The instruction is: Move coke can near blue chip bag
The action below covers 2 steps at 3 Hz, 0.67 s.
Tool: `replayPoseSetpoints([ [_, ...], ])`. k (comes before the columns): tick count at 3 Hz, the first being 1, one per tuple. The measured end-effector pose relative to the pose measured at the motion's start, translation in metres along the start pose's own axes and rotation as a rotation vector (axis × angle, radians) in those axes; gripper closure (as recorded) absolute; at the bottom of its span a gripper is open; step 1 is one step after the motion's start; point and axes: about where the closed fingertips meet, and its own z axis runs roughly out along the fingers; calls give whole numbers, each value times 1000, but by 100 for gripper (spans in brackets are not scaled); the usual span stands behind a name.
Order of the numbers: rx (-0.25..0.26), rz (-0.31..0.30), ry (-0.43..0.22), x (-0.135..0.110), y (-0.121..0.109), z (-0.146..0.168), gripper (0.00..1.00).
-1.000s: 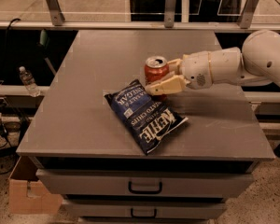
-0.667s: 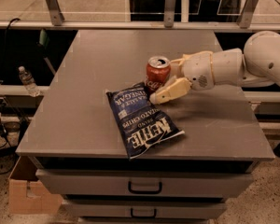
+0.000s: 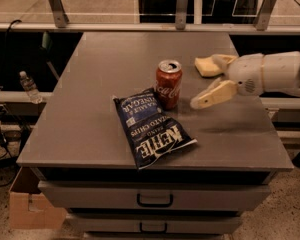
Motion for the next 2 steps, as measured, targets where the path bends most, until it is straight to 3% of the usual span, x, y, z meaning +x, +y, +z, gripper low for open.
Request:
replayPoseSetpoints([
  [2,338,-78,-27,-25,-50,-140,0],
])
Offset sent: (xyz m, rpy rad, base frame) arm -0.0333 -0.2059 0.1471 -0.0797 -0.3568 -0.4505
